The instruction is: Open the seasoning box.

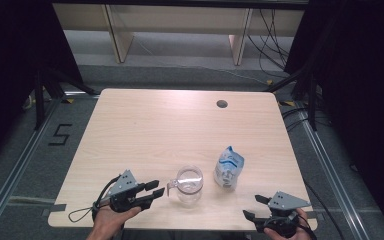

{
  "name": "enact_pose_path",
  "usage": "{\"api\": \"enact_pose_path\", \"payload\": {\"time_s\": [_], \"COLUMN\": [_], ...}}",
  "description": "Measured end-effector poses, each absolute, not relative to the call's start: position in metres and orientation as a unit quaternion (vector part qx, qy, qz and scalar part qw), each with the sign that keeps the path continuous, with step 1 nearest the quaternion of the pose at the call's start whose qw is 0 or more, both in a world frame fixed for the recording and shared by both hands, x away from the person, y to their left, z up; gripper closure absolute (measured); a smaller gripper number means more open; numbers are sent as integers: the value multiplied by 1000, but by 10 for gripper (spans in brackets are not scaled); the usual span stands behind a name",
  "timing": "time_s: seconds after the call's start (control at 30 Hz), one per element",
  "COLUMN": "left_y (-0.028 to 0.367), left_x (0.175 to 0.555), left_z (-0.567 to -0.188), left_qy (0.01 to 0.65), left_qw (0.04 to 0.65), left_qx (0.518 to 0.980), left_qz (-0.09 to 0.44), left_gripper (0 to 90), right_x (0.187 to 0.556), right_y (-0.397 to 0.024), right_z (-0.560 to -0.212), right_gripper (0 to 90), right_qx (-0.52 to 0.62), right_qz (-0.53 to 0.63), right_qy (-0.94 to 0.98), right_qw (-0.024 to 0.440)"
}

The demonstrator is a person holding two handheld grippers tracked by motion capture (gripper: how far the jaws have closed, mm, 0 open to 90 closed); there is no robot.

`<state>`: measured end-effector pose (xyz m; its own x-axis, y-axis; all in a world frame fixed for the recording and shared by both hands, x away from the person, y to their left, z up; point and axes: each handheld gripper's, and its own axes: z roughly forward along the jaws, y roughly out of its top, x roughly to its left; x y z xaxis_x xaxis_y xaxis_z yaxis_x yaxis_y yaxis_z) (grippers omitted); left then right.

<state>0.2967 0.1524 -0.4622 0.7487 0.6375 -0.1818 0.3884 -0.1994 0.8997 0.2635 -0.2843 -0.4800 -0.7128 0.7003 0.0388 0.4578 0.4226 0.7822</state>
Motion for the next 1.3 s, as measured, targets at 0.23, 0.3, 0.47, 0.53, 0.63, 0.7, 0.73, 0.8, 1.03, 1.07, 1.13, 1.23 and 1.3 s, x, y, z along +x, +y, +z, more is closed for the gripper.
{"api": "enact_pose_path", "payload": {"time_s": [0.23,0.3,0.47,0.53,0.63,0.7,0.73,0.8,1.03,1.07,1.13,1.23,1.3], "left_y": [146,143,137,135,131,130,129,126,120,119,119,118,118], "left_x": [296,297,301,304,306,309,308,309,308,308,308,309,309], "left_z": [-455,-453,-450,-449,-447,-447,-446,-445,-445,-446,-447,-450,-450], "left_qy": [331,331,332,323,332,326,332,331,319,316,320,321,320], "left_qw": [539,535,537,541,542,547,543,544,538,540,537,539,535], "left_qx": [765,766,764,765,760,760,759,759,768,768,769,768,770], "left_qz": [122,128,132,135,134,133,135,134,138,136,135,133,137], "left_gripper": [838,866,893,893,893,893,893,893,893,893,893,893,893], "right_x": [261,261,263,263,262,260,260,260,257,257,257,258,258], "right_y": [-280,-280,-279,-277,-274,-271,-270,-268,-260,-260,-258,-258,-258], "right_z": [-481,-481,-481,-481,-480,-480,-480,-480,-479,-479,-479,-480,-480], "right_gripper": [331,330,323,324,333,350,355,370,430,431,433,433,433], "right_qx": [352,351,339,337,332,333,327,322,312,308,304,300,304], "right_qz": [408,407,411,409,410,410,410,410,408,409,412,415,411], "right_qy": [831,831,832,834,836,837,839,841,846,846,846,847,847], "right_qw": [142,143,153,152,149,146,143,146,144,144,148,140,147]}}
